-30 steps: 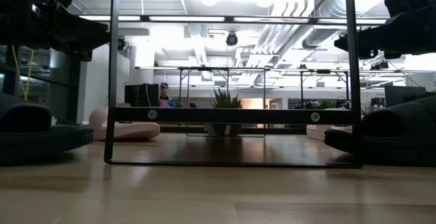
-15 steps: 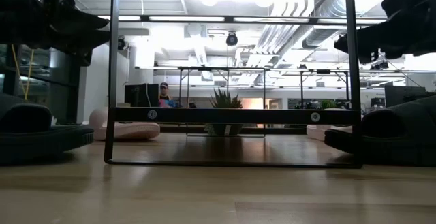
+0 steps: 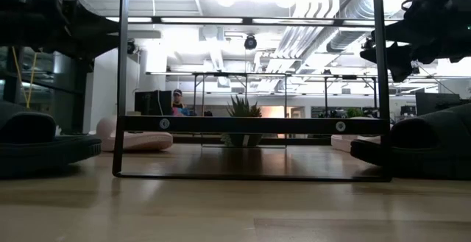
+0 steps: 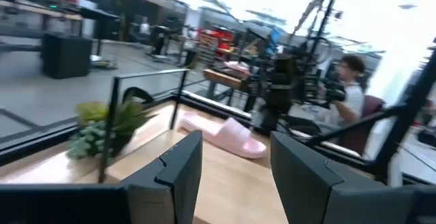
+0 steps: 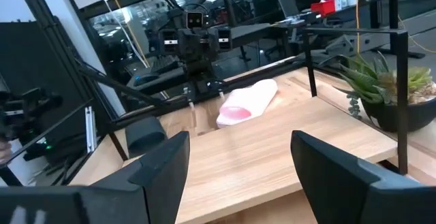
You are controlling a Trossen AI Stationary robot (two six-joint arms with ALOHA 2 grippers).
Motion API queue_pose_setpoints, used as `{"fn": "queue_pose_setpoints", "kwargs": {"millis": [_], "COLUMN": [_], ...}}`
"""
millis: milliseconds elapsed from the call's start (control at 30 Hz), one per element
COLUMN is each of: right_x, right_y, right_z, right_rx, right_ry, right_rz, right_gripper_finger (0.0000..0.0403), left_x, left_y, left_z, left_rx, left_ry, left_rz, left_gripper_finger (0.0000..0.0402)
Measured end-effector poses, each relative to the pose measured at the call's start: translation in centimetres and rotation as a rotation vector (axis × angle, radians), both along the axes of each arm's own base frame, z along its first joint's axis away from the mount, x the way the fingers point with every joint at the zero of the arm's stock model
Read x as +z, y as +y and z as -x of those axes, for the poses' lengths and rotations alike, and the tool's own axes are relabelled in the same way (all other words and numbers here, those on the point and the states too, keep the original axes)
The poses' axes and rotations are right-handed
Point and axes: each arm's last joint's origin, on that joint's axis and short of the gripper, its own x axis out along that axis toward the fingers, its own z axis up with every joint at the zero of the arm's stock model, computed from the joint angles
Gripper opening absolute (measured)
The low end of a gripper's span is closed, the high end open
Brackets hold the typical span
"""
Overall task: Pick and place slides into the shelf
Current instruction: Put the right pink slide on the shelf
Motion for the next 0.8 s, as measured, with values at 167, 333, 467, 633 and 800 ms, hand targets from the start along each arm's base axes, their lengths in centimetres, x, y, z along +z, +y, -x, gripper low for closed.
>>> {"fn": "queue_pose_setpoints", "kwargs": {"millis": [167,333,467,633,800], "right_x": [0.1,0.8,2.0,3.8,5.9], "right_y": [0.0,0.0,0.1,0.1,0.0], "right_z": [0.0,0.0,0.3,0.8,1.4], "right_rx": [-0.007,0.015,0.020,0.014,-0.018], "right_ry": [-0.012,-0.083,-0.111,-0.164,-0.220], "right_rz": [-0.021,-0.042,-0.018,0.007,0.059], "right_gripper_finger": [0.0248,0.0248,0.0248,0.0248,0.0248], "left_x": [-0.1,0.0,0.2,0.9,1.9], "left_y": [0.0,0.1,0.1,0.2,0.2], "left_z": [0.0,0.0,0.1,0.2,0.5], "left_rx": [0.010,0.028,0.047,0.054,0.083], "left_ry": [-0.010,-0.034,-0.063,-0.135,-0.239], "left_rz": [0.059,0.090,0.097,0.081,0.064], "left_gripper_finger": [0.0156,0.0156,0.0156,0.0156,0.0156]}}
